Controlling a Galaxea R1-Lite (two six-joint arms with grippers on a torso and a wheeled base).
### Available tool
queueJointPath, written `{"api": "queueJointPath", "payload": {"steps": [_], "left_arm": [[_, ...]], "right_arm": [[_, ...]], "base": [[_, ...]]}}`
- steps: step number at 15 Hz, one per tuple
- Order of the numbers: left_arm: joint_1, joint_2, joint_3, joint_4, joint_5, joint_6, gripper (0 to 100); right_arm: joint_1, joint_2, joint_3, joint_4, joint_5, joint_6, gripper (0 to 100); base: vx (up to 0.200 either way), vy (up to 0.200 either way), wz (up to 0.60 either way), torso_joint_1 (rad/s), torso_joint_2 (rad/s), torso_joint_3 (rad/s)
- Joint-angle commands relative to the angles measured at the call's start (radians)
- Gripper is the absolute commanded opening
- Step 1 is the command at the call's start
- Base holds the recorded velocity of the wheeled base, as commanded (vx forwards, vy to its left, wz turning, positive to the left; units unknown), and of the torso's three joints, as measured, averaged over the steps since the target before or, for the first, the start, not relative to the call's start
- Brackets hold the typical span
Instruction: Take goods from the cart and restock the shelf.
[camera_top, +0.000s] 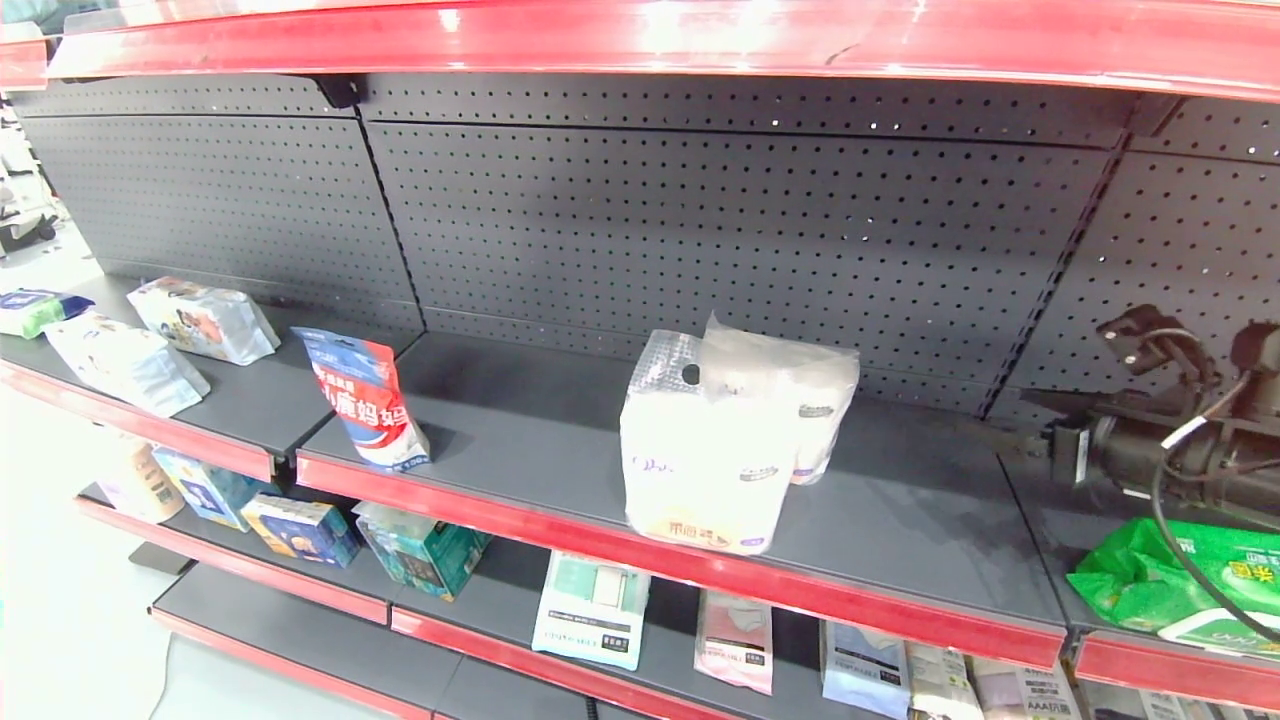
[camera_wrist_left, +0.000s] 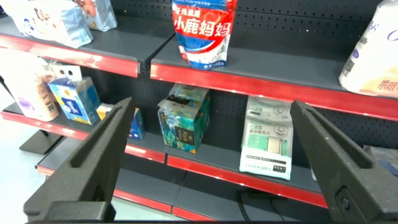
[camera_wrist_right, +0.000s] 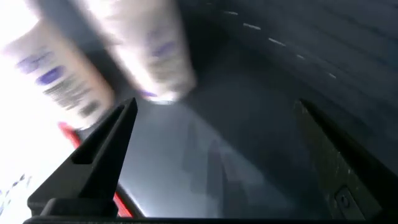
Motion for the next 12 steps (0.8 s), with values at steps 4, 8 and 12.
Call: {"api": "queueJointPath", "payload": {"steps": [4, 8, 12], "left_arm": [[-0.001, 0.0, 0.0, 0.0, 0.0, 0.0, 100], [-0.001, 0.0, 0.0, 0.0, 0.0, 0.0, 100], [-0.001, 0.0, 0.0, 0.0, 0.0, 0.0, 100]], "right_arm": [[-0.007, -0.564, 0.359, 0.035, -0.468, 0.184, 100], [-0.029, -1.209, 0.557, 0.345, -0.51, 0.106, 100], [0.004, -1.538, 0.576, 0.627, -0.468, 0.112, 100]], "base": [[0.0, 0.0, 0.0, 0.0, 0.0, 0.0], [0.0, 0.0, 0.0, 0.0, 0.0, 0.0], [0.0, 0.0, 0.0, 0.0, 0.0, 0.0]]}}
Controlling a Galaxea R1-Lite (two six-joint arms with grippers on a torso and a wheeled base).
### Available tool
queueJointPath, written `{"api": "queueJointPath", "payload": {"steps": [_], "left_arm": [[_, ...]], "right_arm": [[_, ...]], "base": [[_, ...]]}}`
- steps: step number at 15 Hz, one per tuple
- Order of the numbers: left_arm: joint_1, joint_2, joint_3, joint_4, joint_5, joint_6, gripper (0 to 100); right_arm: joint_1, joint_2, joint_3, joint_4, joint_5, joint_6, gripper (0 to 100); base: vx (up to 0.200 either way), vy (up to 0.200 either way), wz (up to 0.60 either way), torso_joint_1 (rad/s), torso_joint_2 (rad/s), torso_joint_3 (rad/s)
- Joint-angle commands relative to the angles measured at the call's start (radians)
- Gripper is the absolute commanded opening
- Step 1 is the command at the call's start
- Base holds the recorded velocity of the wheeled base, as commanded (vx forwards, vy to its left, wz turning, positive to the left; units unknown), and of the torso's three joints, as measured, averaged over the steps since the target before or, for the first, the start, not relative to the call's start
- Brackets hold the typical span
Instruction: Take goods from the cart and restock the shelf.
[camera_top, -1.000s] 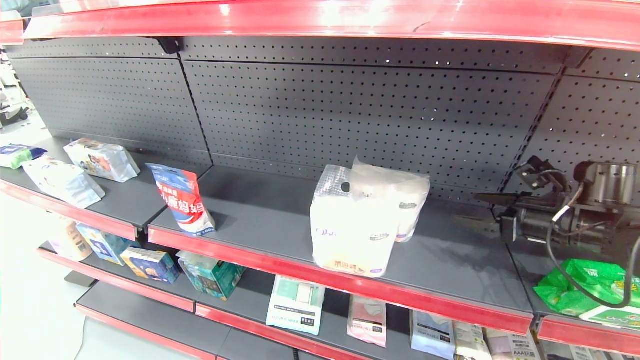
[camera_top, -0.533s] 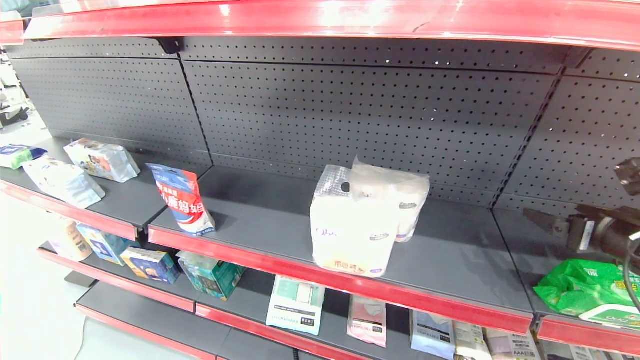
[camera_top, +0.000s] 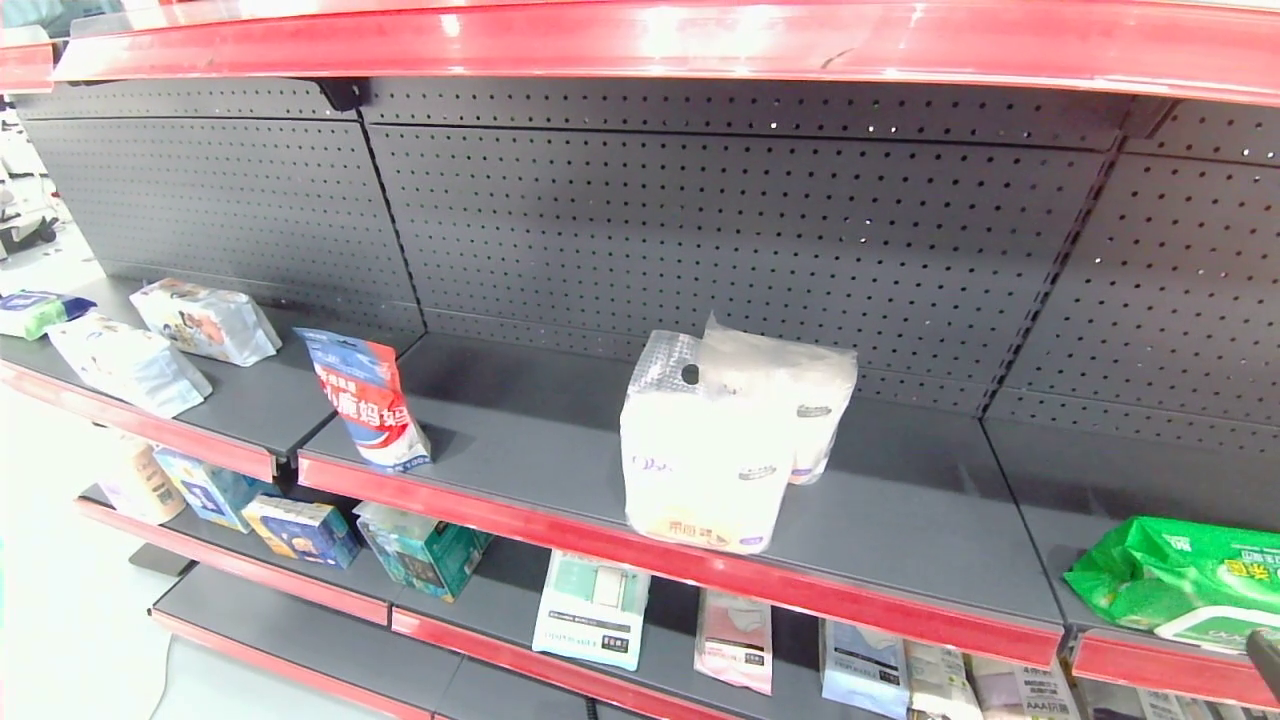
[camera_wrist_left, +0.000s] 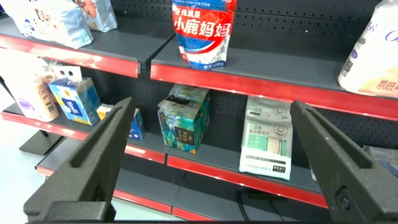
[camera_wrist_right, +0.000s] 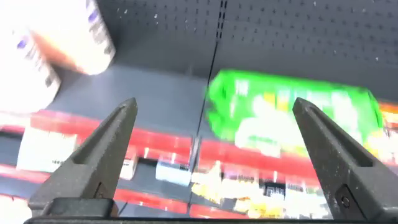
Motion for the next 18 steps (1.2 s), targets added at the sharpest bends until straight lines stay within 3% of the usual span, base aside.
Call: {"api": "queueJointPath", "payload": {"steps": [1, 5, 9, 11, 16, 18], "left_arm": [[-0.001, 0.0, 0.0, 0.0, 0.0, 0.0, 100], [0.001, 0.0, 0.0, 0.0, 0.0, 0.0, 100], [0.001, 0.0, 0.0, 0.0, 0.0, 0.0, 100], [0.001, 0.0, 0.0, 0.0, 0.0, 0.003, 100], [-0.001, 0.0, 0.0, 0.0, 0.0, 0.004, 100], [-0.001, 0.0, 0.0, 0.0, 0.0, 0.004, 100]], "right_arm": [[0.011, -0.312, 0.074, 0.166, -0.026, 0.009, 100], [0.028, -0.311, 0.071, 0.218, 0.049, 0.023, 100], [0.037, -0.309, 0.071, 0.229, 0.052, 0.027, 100], [0.2, -0.335, 0.071, 0.229, 0.049, 0.035, 100], [0.149, -0.409, 0.074, 0.229, -0.061, 0.09, 100], [0.149, -0.409, 0.074, 0.23, -0.049, 0.089, 100]], "base": [[0.0, 0.0, 0.0, 0.0, 0.0, 0.0], [0.0, 0.0, 0.0, 0.0, 0.0, 0.0], [0.0, 0.0, 0.0, 0.0, 0.0, 0.0], [0.0, 0.0, 0.0, 0.0, 0.0, 0.0], [0.0, 0.0, 0.0, 0.0, 0.0, 0.0], [0.0, 0.0, 0.0, 0.0, 0.0, 0.0]]}}
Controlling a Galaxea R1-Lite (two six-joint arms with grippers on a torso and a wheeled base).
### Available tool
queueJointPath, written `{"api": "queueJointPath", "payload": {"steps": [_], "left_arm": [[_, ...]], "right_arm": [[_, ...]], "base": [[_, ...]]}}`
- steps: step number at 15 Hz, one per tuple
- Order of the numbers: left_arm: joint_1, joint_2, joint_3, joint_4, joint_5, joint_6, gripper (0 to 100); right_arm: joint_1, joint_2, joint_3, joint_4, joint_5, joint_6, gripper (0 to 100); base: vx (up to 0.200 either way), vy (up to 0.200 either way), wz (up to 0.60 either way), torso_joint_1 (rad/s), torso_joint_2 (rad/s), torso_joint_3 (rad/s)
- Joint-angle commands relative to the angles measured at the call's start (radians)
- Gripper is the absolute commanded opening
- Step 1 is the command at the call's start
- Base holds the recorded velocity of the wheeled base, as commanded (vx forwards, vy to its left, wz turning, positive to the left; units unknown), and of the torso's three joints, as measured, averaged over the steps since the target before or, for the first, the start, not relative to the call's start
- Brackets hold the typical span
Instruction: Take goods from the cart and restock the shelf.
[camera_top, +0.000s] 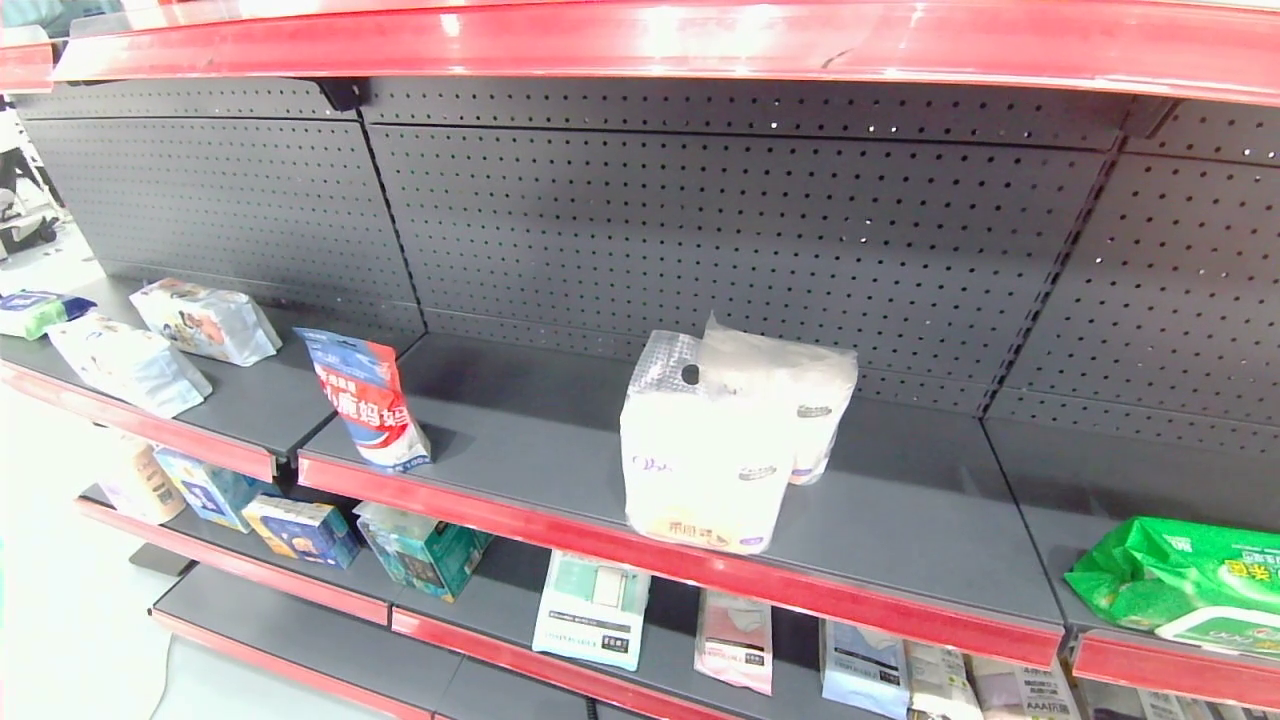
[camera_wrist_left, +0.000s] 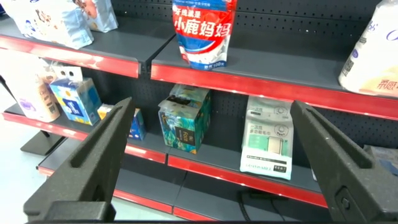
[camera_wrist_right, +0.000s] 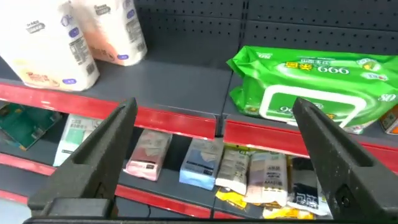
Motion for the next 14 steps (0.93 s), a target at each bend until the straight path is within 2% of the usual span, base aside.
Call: {"api": "queueJointPath", "payload": {"steps": [1, 7, 14], "left_arm": [[0.001, 0.0, 0.0, 0.0, 0.0, 0.0, 100], [0.001, 0.0, 0.0, 0.0, 0.0, 0.0, 100], [0.001, 0.0, 0.0, 0.0, 0.0, 0.0, 100]], "right_arm": [[-0.002, -0.006, 0.0, 0.001, 0.001, 0.001, 100], [-0.002, -0.006, 0.0, 0.001, 0.001, 0.001, 100], [-0.002, -0.006, 0.0, 0.001, 0.001, 0.002, 100]], "base": [[0.0, 0.0, 0.0, 0.0, 0.0, 0.0], [0.0, 0.0, 0.0, 0.0, 0.0, 0.0], [0.0, 0.0, -0.6, 0.007, 0.01, 0.0]]}}
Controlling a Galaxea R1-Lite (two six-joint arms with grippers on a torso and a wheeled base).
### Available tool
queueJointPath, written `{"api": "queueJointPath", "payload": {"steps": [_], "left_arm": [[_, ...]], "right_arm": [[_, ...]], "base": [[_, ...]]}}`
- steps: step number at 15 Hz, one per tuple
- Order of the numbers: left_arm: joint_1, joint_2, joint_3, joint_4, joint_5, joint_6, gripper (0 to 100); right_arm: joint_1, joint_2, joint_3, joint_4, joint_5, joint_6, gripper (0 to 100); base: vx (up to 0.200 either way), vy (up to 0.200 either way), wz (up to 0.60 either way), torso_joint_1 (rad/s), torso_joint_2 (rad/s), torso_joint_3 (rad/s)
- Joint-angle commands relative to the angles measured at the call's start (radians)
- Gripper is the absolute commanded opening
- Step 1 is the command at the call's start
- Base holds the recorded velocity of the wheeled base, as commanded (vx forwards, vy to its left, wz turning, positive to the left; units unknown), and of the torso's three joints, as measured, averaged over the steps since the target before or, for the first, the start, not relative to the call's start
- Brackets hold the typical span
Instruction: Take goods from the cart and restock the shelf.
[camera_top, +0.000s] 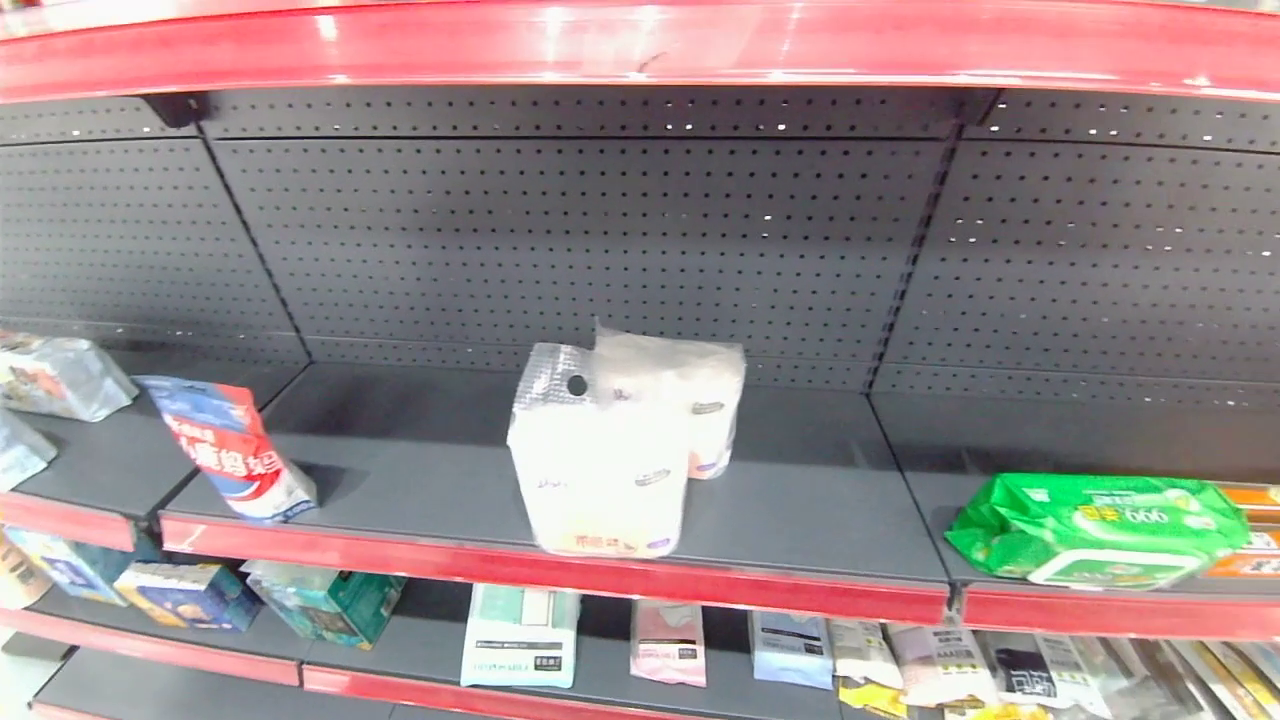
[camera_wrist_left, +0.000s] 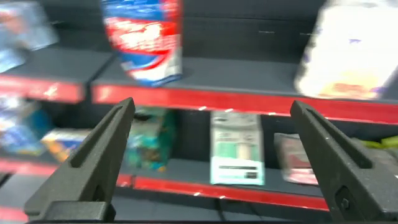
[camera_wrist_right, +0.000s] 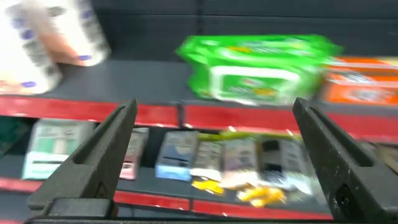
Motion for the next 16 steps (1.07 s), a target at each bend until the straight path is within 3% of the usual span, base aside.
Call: {"api": "queueJointPath", "payload": {"steps": [1, 8, 12, 13, 14, 15, 16], "left_arm": [[0.001, 0.0, 0.0, 0.0, 0.001, 0.0, 100], [0.001, 0.0, 0.0, 0.0, 0.001, 0.0, 100], [-0.001, 0.0, 0.0, 0.0, 0.001, 0.001, 100], [0.001, 0.0, -0.006, -0.003, 0.001, 0.018, 100], [-0.007, 0.096, -0.147, 0.001, 0.016, 0.023, 100], [-0.011, 0.29, -0.307, 0.0, 0.036, -0.019, 100], [-0.008, 0.473, -0.462, -0.017, 0.067, -0.086, 100]], "right_arm": [[0.0, 0.001, 0.0, 0.0, 0.0, 0.0, 100], [0.0, 0.001, 0.0, 0.0, 0.0, 0.0, 100], [0.0, 0.001, 0.0, 0.0, 0.0, -0.002, 100], [0.0, 0.001, 0.0, 0.0, 0.0, -0.002, 100], [0.0, 0.001, 0.0, 0.0, 0.0, -0.002, 100], [0.0, 0.001, 0.0, 0.0, 0.0, -0.002, 100], [0.0, 0.001, 0.0, 0.0, 0.0, -0.002, 100]], "base": [[0.0, 0.0, -0.6, 0.002, 0.01, 0.002], [0.0, 0.0, -0.6, 0.005, 0.0, 0.0], [0.0, 0.0, 0.0, 0.0, 0.0, 0.0], [0.0, 0.0, 0.0, 0.0, 0.0, 0.0], [0.0, 0.0, 0.0, 0.0, 0.0, 0.0], [0.0, 0.0, 0.0, 0.0, 0.0, 0.0], [0.0, 0.0, 0.0, 0.0, 0.0, 0.0]]}}
